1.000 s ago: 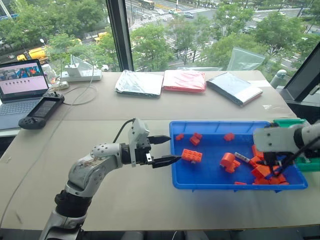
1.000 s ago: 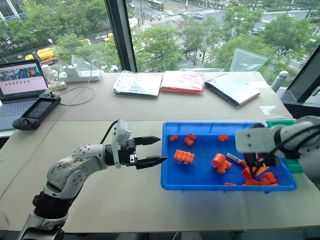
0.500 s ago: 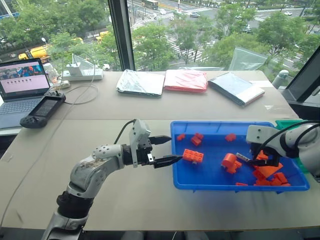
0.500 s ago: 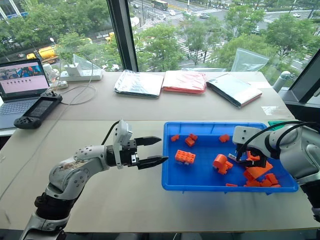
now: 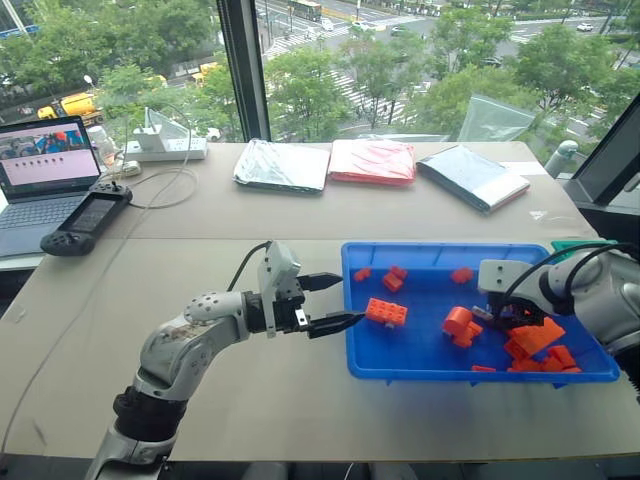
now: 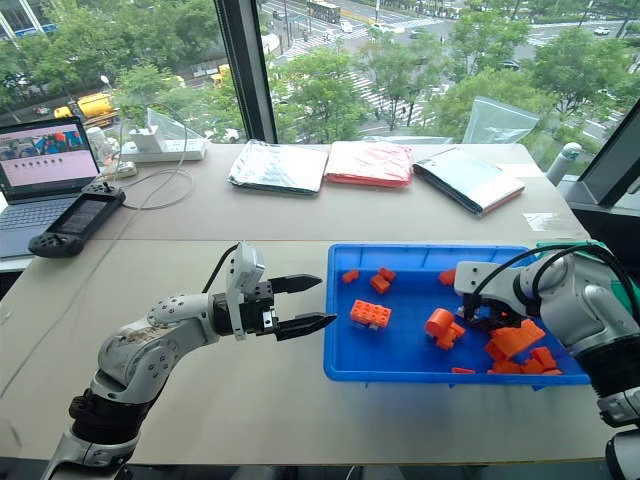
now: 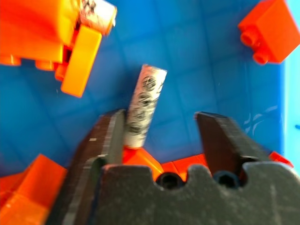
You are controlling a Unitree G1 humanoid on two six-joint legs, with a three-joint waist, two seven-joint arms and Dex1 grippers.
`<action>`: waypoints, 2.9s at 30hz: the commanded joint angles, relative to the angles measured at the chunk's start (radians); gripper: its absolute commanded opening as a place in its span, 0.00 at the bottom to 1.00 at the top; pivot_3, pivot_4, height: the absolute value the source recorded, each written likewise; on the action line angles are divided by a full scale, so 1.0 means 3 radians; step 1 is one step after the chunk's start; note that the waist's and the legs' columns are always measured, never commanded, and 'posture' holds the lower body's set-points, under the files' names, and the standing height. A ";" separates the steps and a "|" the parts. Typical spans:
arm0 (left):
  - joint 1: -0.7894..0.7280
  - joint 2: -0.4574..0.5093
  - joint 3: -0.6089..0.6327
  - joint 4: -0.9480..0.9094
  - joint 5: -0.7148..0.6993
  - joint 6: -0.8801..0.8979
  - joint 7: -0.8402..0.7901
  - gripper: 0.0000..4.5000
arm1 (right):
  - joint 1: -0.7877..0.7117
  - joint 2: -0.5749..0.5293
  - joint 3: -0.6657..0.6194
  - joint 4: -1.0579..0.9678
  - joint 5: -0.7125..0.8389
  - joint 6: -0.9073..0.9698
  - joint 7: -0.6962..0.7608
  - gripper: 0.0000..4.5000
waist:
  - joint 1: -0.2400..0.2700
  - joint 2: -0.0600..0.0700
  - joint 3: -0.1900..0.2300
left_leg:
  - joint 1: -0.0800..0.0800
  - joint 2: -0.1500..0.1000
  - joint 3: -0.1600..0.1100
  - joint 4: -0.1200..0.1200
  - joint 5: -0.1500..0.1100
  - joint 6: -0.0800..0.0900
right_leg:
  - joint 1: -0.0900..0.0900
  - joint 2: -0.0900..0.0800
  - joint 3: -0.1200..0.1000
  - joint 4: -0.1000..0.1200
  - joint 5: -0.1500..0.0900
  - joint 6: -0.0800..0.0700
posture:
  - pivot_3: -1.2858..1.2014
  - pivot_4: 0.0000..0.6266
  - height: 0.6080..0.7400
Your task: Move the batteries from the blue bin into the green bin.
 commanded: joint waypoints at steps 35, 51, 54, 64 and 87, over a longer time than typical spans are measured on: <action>-0.0010 0.0137 0.0032 -0.0149 -0.0074 0.0059 -0.0073 1.00 | 0.0305 0.0878 -0.2820 -0.1417 -0.0010 0.3022 -0.2578 0.05 | 0.0050 0.0001 0.0000 | -0.0005 -0.0004 0.0000 -0.0001 0.0000 0.0000 | -0.0003 -0.0003 0.0002 0.0003 0.0000 0.0000 | 0.52 0.24 1.00; -0.0035 0.0126 0.0032 -0.0136 -0.0052 0.0063 -0.0084 1.00 | 0.0199 0.1261 -0.2912 -0.0443 0.0346 0.2100 -0.3498 0.05 | -0.0005 0.0004 -0.0001 | 0.0000 -0.0002 0.0005 -0.0005 0.0001 -0.0001 | -0.0002 0.0000 0.0007 0.0005 0.0000 0.0000 | 0.52 0.24 1.00; -0.0015 0.0124 0.0034 -0.0156 -0.0059 0.0069 -0.0074 1.00 | 0.0203 0.1204 -0.2903 -0.0421 0.0414 0.2067 -0.3505 0.05 | -0.0008 0.0005 -0.0001 | 0.0000 -0.0002 0.0006 -0.0005 0.0001 -0.0001 | -0.0002 0.0000 0.0007 0.0005 0.0000 0.0000 | 0.52 0.24 1.00; -0.0023 0.0125 0.0035 -0.0143 -0.0056 0.0068 -0.0074 1.00 | 0.0239 0.1188 -0.2956 -0.0584 0.0673 0.2084 -0.3551 0.64 | -0.0008 0.0004 -0.0001 | 0.0000 -0.0001 0.0006 -0.0005 0.0001 0.0000 | -0.0002 0.0001 0.0007 0.0004 0.0000 0.0000 | 0.52 0.24 1.00; -0.0045 0.0134 -0.0010 -0.0111 -0.0062 0.0080 -0.0132 1.00 | 0.1390 0.0178 -0.3019 -0.2359 0.2936 0.2007 -0.0750 0.99 | 0.0068 0.0003 0.0005 | -0.0004 -0.0001 -0.0003 0.0002 -0.0004 0.0008 | 0.0015 0.0000 -0.0005 -0.0026 0.0004 0.0007 | 0.52 0.24 1.00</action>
